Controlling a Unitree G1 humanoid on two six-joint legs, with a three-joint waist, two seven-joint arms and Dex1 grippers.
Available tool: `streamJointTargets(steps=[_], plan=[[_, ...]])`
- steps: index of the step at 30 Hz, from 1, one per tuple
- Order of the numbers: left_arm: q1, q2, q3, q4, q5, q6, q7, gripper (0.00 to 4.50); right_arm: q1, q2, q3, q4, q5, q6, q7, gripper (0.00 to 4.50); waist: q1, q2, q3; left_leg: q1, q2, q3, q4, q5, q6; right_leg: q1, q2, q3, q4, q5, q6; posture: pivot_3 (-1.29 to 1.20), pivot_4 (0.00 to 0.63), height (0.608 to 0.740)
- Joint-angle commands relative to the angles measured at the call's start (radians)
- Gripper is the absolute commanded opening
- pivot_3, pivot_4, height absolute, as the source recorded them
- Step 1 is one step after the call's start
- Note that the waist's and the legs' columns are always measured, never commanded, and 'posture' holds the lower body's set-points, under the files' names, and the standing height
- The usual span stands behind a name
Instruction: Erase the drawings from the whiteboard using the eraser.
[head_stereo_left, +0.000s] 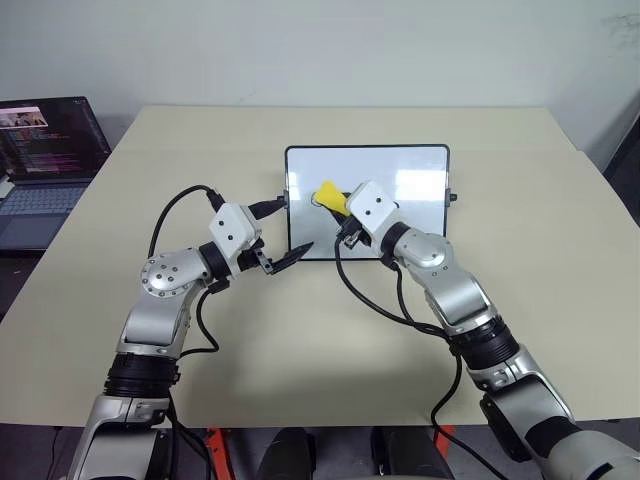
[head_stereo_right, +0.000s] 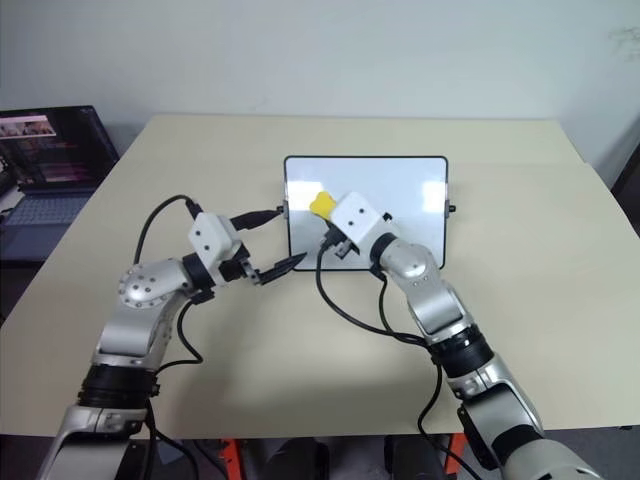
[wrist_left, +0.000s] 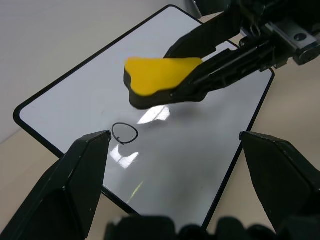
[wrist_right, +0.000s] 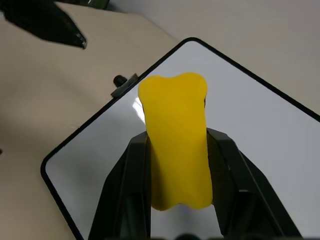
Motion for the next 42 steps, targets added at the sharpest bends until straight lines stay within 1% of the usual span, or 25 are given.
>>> streamJointTargets(steps=[1, 4, 12, 20, 33, 36, 42], plan=[[-0.011, 0.001, 0.004, -0.028, 0.004, -0.010, 0.008, 4.50, -0.030, -0.002, -0.011, 0.013, -0.017, -0.051, 0.012, 1.23, 0.000, 0.000, 0.000, 0.000, 0.000, 0.000, 0.000, 0.000, 0.000, 0.000, 0.000, 0.000, 0.000, 0.000, 0.000, 0.00, 0.150, 0.740], [-0.011, 0.001, 0.004, -0.028, 0.005, -0.010, 0.011, 4.50, -0.045, -0.014, -0.017, 0.065, -0.030, -0.075, 0.029, 1.23, 0.000, 0.000, 0.000, 0.000, 0.000, 0.000, 0.000, 0.000, 0.000, 0.000, 0.000, 0.000, 0.000, 0.000, 0.000, 0.00, 0.150, 0.740], [-0.018, -0.005, 0.001, -0.026, 0.005, -0.010, 0.013, 4.50, -0.037, -0.035, -0.077, 0.150, -0.027, -0.033, 0.020, 1.23, 0.000, 0.000, 0.000, 0.000, 0.000, 0.000, 0.000, 0.000, 0.000, 0.000, 0.000, 0.000, 0.000, 0.000, 0.000, 0.00, 0.150, 0.740], [-0.044, -0.011, -0.002, -0.003, 0.008, -0.017, 0.009, 4.50, 0.019, -0.059, -0.111, 0.106, -0.031, 0.015, 0.015, 1.23, 0.001, 0.000, 0.000, 0.000, 0.000, 0.000, 0.001, 0.000, 0.000, 0.000, 0.000, 0.000, 0.001, 0.000, 0.000, 0.00, 0.150, 0.740], [-0.063, -0.015, -0.012, 0.024, 0.005, -0.030, 0.004, 4.50, 0.204, -0.186, -0.143, -0.043, -0.034, 0.066, 0.038, 1.23, 0.005, 0.000, 0.000, 0.002, 0.000, 0.000, 0.002, 0.000, 0.000, 0.003, 0.000, 0.000, 0.001, 0.000, 0.000, 0.00, 0.150, 0.740], [-0.067, -0.017, -0.013, 0.031, 0.005, -0.035, 0.002, 4.50, 0.199, -0.184, -0.145, -0.045, -0.034, 0.070, 0.037, 1.23, 0.005, 0.000, 0.000, 0.002, 0.000, 0.000, 0.002, 0.000, 0.000, 0.003, 0.000, 0.000, 0.001, 0.000, 0.000, 0.00, 0.150, 0.740], [-0.077, -0.021, -0.018, 0.036, 0.005, -0.038, 0.002, 4.50, 0.138, -0.148, -0.140, -0.008, -0.030, 0.067, 0.025, 1.23, 0.003, -0.001, 0.000, 0.003, 0.000, 0.000, 0.003, 0.000, 0.000, 0.004, 0.000, 0.000, 0.002, 0.000, 0.000, 0.00, 0.150, 0.740]])
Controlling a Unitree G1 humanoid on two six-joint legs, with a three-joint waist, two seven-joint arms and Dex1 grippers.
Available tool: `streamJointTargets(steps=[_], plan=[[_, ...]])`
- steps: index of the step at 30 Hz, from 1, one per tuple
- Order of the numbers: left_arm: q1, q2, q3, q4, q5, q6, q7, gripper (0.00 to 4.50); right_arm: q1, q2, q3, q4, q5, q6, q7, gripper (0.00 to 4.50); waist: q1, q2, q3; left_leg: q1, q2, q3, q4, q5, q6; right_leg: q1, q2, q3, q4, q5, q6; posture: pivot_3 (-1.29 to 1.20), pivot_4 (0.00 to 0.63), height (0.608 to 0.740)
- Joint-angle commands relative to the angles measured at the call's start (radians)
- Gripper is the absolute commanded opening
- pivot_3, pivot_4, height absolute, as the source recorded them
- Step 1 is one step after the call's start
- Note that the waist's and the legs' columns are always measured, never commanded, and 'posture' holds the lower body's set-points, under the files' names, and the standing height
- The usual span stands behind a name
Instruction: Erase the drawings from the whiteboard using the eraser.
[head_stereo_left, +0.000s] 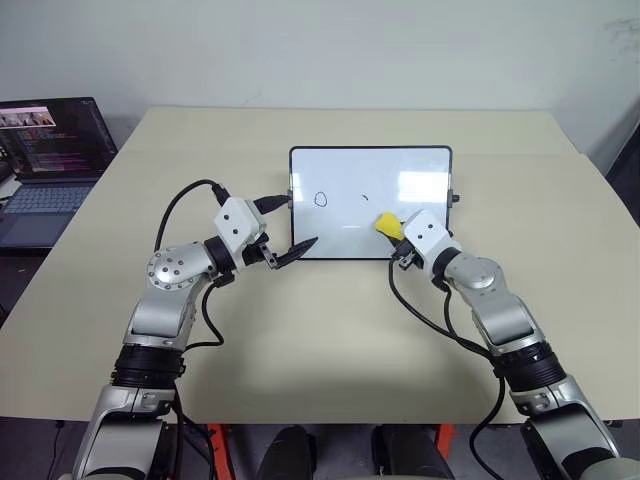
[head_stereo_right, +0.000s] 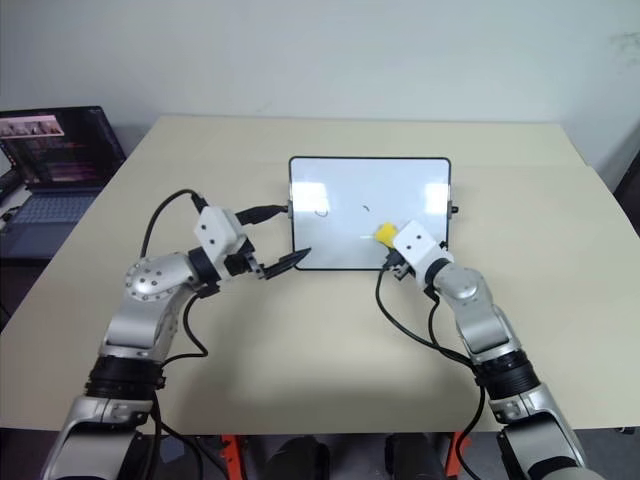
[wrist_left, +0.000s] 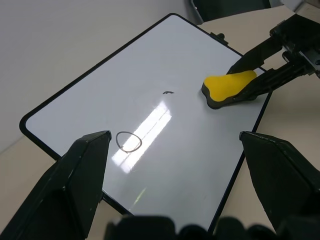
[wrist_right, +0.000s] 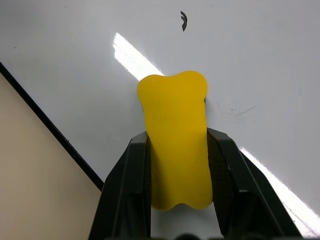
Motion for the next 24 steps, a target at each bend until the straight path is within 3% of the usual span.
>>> streamJointTargets(steps=[1, 24], plan=[[-0.028, -0.008, 0.001, -0.009, 0.005, -0.019, 0.003, 4.50, -0.052, 0.020, -0.023, 0.038, -0.004, 0.013, -0.021, 1.23, -0.003, 0.000, 0.000, 0.000, 0.000, 0.000, 0.000, 0.000, 0.000, 0.000, 0.000, 0.000, 0.000, 0.000, 0.000, 0.00, 0.150, 0.740], [-0.016, -0.003, 0.008, -0.026, 0.004, -0.017, 0.006, 4.50, -0.207, 0.202, 0.037, 0.148, -0.016, -0.031, -0.053, 1.23, -0.004, 0.000, 0.000, -0.002, 0.001, 0.000, -0.001, 0.000, 0.000, -0.002, 0.000, 0.000, -0.001, 0.000, 0.000, 0.00, 0.150, 0.740]])
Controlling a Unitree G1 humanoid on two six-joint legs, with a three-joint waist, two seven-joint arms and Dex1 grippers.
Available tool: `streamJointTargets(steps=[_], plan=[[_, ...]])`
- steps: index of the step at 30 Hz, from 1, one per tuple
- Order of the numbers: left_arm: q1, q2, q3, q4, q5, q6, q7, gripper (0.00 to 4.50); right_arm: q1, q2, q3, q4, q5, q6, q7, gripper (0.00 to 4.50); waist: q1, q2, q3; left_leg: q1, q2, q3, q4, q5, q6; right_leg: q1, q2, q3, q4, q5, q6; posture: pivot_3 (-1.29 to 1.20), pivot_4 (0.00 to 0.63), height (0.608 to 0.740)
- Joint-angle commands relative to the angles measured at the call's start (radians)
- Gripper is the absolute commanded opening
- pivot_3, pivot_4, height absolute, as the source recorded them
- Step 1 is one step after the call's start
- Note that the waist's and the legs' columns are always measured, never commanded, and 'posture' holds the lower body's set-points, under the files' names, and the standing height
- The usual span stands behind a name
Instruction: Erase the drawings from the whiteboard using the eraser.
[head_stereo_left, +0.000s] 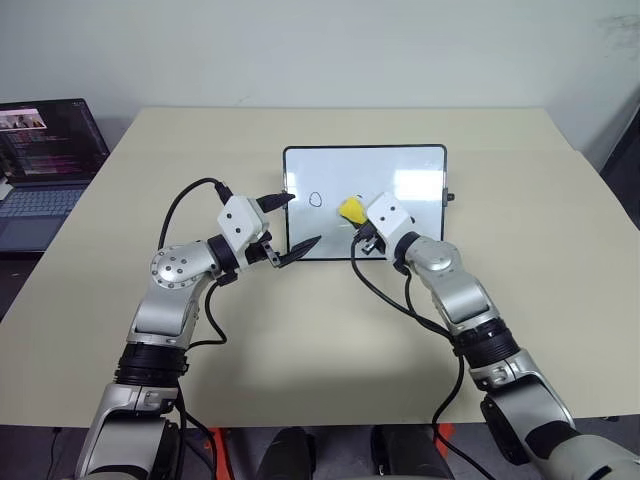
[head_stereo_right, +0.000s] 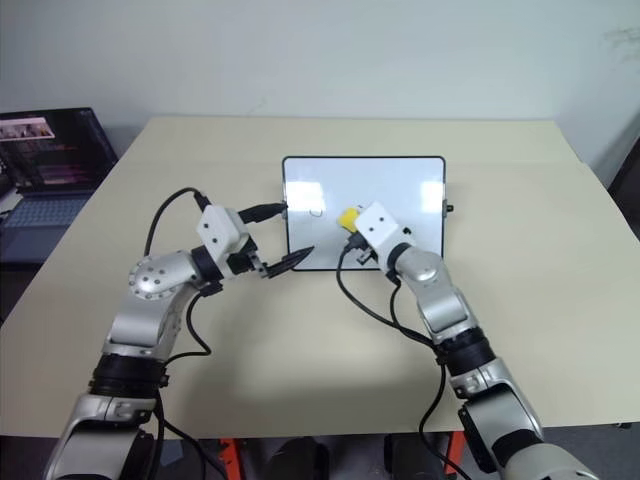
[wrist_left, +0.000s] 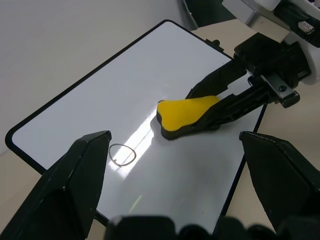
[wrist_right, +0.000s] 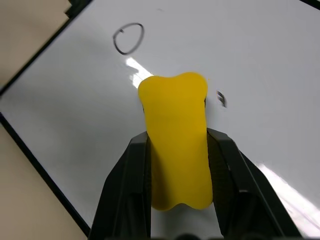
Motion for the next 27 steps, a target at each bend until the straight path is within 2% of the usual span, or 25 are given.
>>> streamJointTargets(steps=[1, 13, 27], plan=[[-0.010, 0.007, 0.013, -0.027, 0.004, -0.015, 0.005, 4.50, -0.053, 0.019, -0.002, 0.004, -0.010, -0.027, -0.014, 1.23, 0.000, 0.000, 0.000, 0.000, 0.000, 0.000, 0.000, 0.000, 0.000, 0.000, 0.000, 0.000, 0.000, 0.000, 0.000, 0.00, 0.150, 0.740], [-0.011, 0.006, 0.013, -0.027, 0.002, -0.012, 0.005, 4.50, -0.068, -0.023, -0.039, 0.073, -0.006, -0.053, -0.025, 1.23, 0.000, 0.000, 0.000, 0.000, 0.000, 0.000, -0.001, 0.000, 0.000, -0.001, 0.000, 0.000, 0.000, 0.000, 0.000, 0.00, 0.150, 0.740], [-0.018, 0.004, 0.010, -0.019, 0.000, -0.014, 0.000, 4.50, 0.123, -0.142, -0.085, -0.031, 0.007, 0.008, -0.014, 1.23, 0.007, -0.001, 0.000, 0.002, -0.001, -0.002, 0.002, 0.000, 0.000, 0.003, -0.001, -0.001, 0.001, 0.000, 0.000, 0.00, 0.150, 0.740]])
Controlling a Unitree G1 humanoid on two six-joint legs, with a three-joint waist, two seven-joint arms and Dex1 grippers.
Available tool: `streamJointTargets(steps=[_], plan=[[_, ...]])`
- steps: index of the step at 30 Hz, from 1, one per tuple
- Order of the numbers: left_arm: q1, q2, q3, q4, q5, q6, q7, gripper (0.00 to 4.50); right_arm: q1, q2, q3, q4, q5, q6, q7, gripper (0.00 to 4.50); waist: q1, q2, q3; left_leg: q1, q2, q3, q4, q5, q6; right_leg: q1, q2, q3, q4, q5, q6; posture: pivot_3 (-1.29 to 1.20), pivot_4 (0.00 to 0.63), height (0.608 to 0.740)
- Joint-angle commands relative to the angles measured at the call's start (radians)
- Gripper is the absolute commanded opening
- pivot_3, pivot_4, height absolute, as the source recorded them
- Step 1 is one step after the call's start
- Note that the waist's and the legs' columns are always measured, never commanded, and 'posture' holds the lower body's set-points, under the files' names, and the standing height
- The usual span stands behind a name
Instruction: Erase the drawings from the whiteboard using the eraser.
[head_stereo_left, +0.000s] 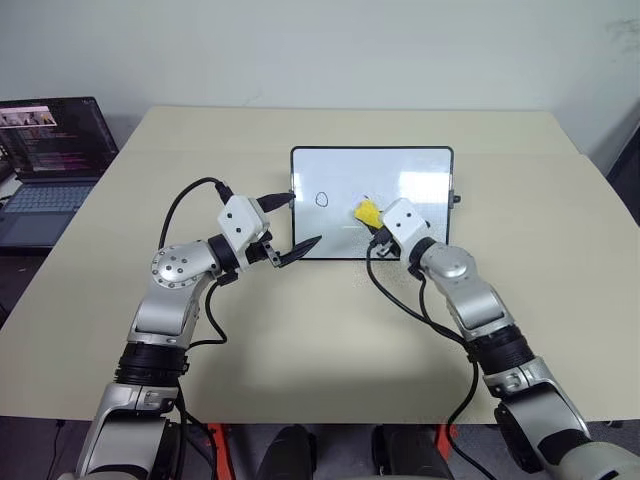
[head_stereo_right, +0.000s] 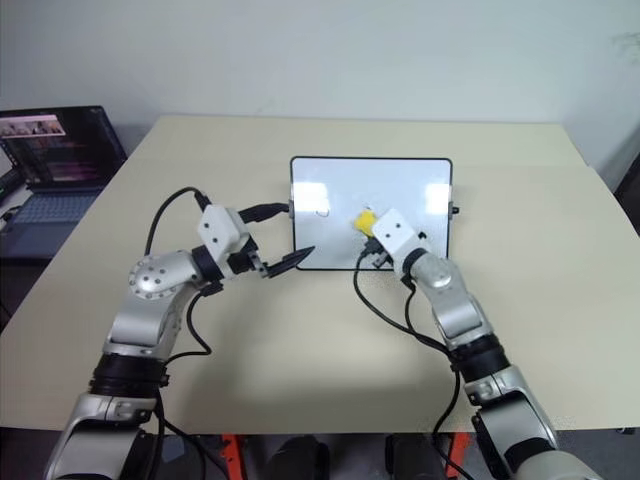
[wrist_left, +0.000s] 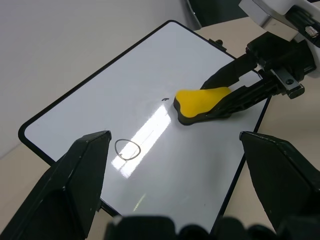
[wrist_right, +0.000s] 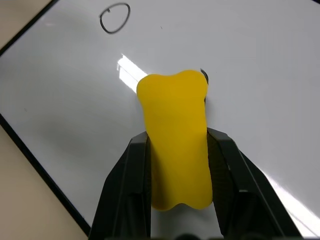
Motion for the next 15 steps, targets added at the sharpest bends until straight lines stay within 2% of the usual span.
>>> streamJointTargets(steps=[1, 10, 15], plan=[[-0.016, 0.004, 0.012, -0.019, 0.000, -0.014, 0.001, 4.50, 0.036, -0.042, -0.050, 0.005, -0.002, 0.054, -0.004, 1.23, 0.000, 0.000, 0.000, 0.000, 0.000, 0.000, 0.000, 0.000, 0.000, 0.000, 0.000, 0.000, 0.000, 0.000, 0.000, 0.00, 0.150, 0.740], [-0.024, 0.002, 0.010, -0.010, 0.002, -0.018, 0.001, 4.50, 0.015, -0.034, -0.051, -0.030, 0.006, 0.067, -0.007, 1.23, 0.000, 0.000, 0.000, 0.000, 0.000, 0.000, 0.000, 0.000, 0.000, 0.000, 0.000, 0.000, 0.000, 0.000, 0.000, 0.00, 0.150, 0.740], [-0.020, 0.002, 0.011, -0.019, 0.000, -0.015, 0.002, 4.50, -0.014, -0.012, -0.062, -0.135, 0.029, 0.126, -0.001, 1.23, -0.003, 0.000, 0.000, 0.000, 0.000, 0.000, 0.000, 0.000, 0.000, 0.000, 0.000, 0.000, 0.000, 0.000, 0.000, 0.00, 0.150, 0.740]])
